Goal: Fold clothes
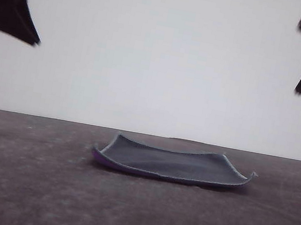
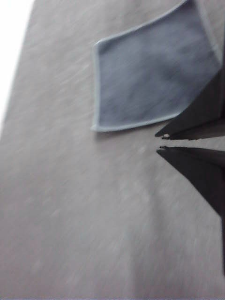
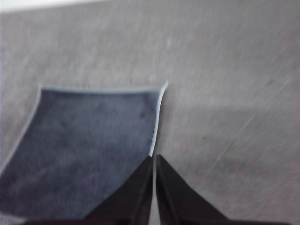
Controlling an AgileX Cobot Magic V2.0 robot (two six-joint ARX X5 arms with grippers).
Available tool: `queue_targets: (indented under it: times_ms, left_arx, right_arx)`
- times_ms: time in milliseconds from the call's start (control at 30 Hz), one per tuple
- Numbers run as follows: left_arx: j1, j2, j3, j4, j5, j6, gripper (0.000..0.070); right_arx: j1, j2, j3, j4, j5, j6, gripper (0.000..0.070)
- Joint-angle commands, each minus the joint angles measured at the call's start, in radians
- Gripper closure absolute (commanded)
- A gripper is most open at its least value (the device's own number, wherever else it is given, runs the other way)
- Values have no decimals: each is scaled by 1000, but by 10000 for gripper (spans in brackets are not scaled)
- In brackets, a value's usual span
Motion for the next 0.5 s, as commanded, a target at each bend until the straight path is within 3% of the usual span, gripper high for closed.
queue_targets:
  times_ms: [0, 467]
  left_arx:
    - [-9, 43, 33, -8, 37, 12, 684]
    - [-25, 162, 63, -15, 43, 17, 670]
  right_arx:
    - [-1, 42, 21, 10, -16, -17, 693]
    - [-2, 176, 21, 54, -35, -45, 681]
